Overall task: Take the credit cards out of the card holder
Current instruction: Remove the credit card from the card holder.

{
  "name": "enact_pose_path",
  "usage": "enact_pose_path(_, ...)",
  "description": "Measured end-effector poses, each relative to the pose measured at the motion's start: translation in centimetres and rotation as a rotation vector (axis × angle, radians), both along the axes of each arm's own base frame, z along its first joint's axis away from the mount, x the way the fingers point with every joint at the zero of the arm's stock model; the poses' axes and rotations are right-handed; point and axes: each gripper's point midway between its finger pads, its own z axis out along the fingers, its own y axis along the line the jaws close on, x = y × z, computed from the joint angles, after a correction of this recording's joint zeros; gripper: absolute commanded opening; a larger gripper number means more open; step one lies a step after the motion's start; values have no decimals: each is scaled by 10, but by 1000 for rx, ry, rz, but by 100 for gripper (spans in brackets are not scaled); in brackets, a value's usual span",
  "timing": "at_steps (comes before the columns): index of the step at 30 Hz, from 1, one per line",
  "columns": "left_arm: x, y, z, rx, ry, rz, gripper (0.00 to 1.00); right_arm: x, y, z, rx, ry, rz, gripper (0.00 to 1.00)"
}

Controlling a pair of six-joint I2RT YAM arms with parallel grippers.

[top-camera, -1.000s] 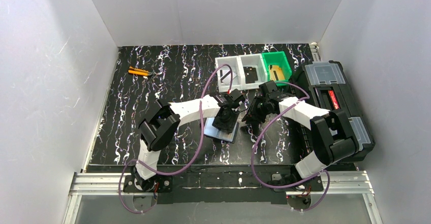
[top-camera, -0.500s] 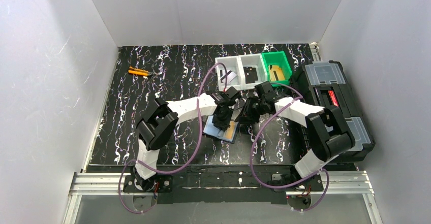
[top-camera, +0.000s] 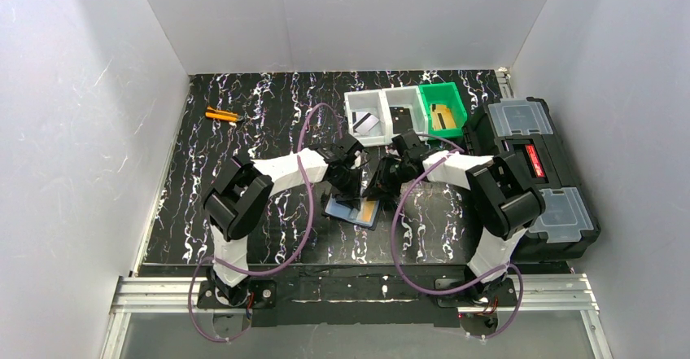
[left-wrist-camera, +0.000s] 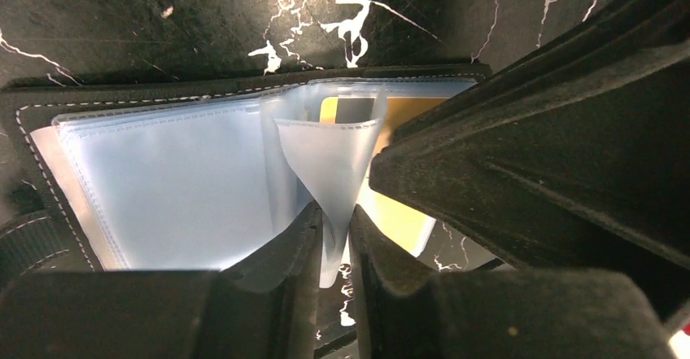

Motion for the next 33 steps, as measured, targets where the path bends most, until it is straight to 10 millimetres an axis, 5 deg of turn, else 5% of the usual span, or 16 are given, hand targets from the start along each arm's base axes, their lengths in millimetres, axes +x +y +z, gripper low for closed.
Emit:
enact_pose_path(10, 0, 7, 0, -27, 11, 22, 29, 0, 16, -4, 1, 2, 36, 29)
enact_pose_path(13, -4, 15, 2, 3, 6, 20, 38, 1, 20, -3, 1, -1, 42, 29)
enact_pose_path(21, -6, 53, 25, 101, -69, 37, 45, 3, 27, -3, -10, -2, 56, 29)
enact_pose_path(33, 27, 101, 44, 189, -146, 134, 41, 5, 45, 3, -27, -15, 91, 30)
